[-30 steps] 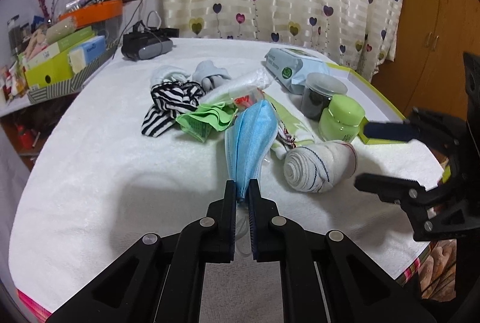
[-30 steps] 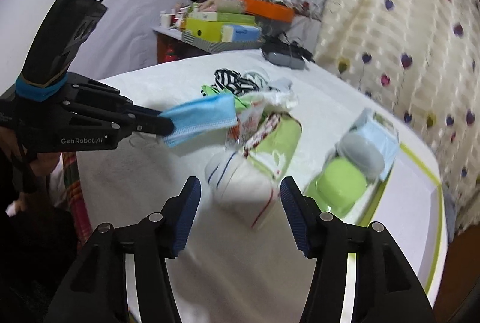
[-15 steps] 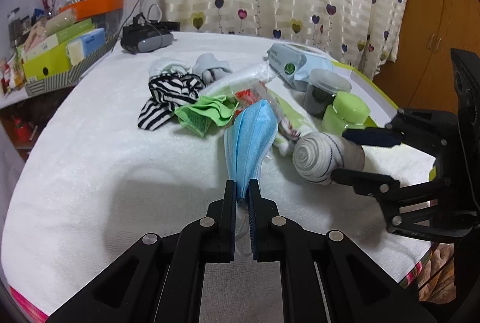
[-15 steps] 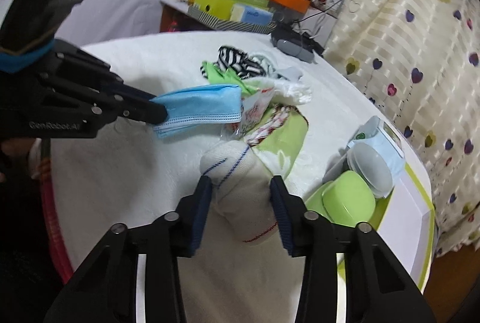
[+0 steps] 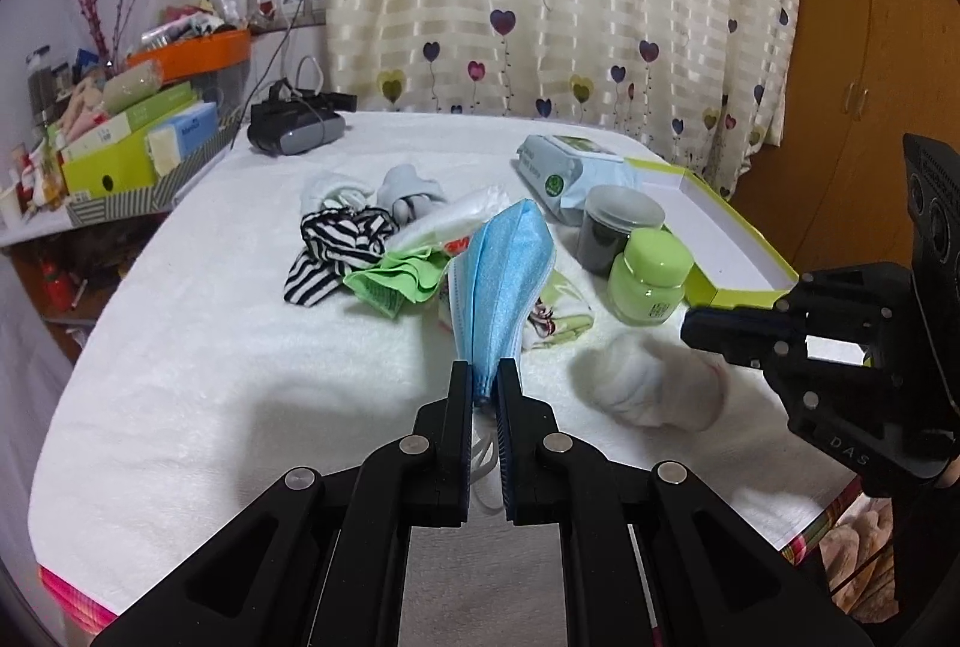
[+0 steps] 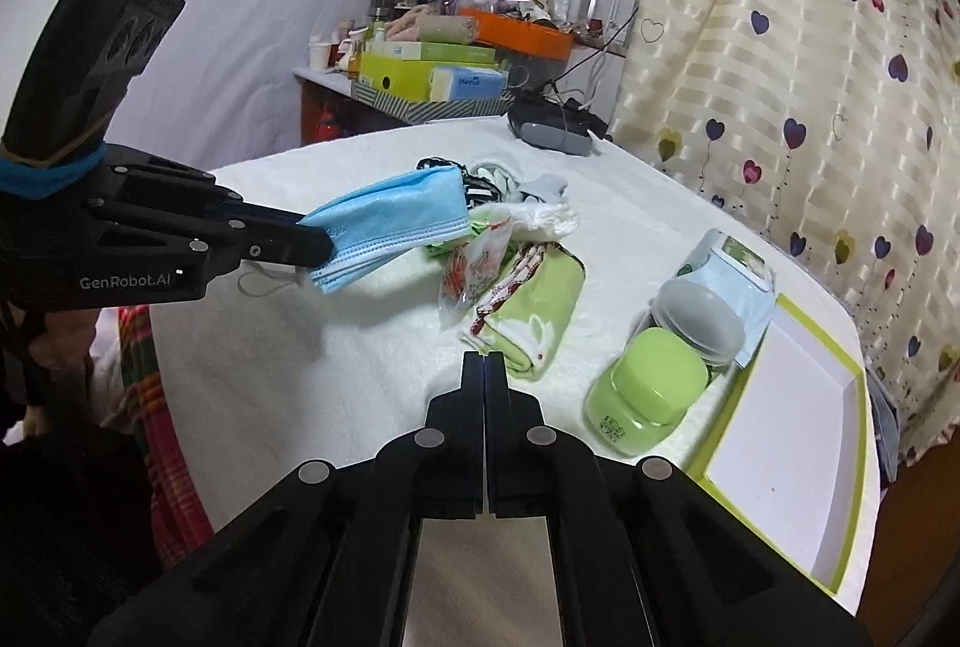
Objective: Organize soft objects
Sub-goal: 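Lift the blue mask with the left tool while the right tool regrasps the white sock, then carry mask and sock into the white box and open both tools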
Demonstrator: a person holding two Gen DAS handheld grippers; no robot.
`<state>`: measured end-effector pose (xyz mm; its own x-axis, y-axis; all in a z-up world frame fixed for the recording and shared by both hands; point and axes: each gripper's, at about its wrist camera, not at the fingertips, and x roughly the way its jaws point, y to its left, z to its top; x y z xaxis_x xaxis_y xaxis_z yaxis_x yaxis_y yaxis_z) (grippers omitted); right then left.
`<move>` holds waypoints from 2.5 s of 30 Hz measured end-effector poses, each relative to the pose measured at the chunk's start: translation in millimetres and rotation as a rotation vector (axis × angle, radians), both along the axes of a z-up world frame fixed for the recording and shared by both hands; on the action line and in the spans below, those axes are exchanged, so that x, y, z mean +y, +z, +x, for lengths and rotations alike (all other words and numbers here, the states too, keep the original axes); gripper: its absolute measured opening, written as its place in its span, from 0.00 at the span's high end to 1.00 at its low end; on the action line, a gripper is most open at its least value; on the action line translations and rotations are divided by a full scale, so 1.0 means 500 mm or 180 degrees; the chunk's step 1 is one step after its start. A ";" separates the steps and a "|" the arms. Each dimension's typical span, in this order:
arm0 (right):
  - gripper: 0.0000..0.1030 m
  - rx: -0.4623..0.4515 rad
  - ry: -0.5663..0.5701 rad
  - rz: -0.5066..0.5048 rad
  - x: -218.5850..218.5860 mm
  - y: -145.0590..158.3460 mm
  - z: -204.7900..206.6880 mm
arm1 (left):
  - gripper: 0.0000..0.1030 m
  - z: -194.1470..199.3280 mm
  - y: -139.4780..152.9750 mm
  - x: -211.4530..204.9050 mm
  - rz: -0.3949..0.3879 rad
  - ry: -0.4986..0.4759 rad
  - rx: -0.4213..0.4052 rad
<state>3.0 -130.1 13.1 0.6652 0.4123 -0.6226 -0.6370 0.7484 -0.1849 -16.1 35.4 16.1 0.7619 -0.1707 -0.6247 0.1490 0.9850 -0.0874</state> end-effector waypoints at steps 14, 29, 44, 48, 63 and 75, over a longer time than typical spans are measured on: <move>0.50 0.0253 0.0236 -0.0442 0.002 -0.061 0.042 | 0.93 0.015 -0.013 -0.001 -0.0026 -0.0022 0.0125; 0.57 0.0341 -0.0122 -0.0008 -0.053 -0.045 0.058 | 0.93 0.014 0.003 -0.012 -0.0032 -0.0061 0.0074; 0.57 0.0095 -0.0842 0.0536 -0.166 0.052 0.047 | 0.93 0.081 0.070 -0.142 -0.0030 -0.0528 -0.0187; 0.57 0.0092 -0.1144 0.0592 -0.223 0.060 0.063 | 0.93 0.119 0.070 -0.201 -0.0058 -0.0693 -0.0160; 0.57 0.0359 -0.1780 0.0697 -0.379 0.009 0.155 | 0.93 0.234 0.030 -0.380 -0.0071 -0.1008 0.0114; 0.55 0.0520 -0.1906 0.0584 -0.405 -0.032 0.189 | 0.93 0.277 -0.008 -0.440 0.0048 -0.1134 0.0254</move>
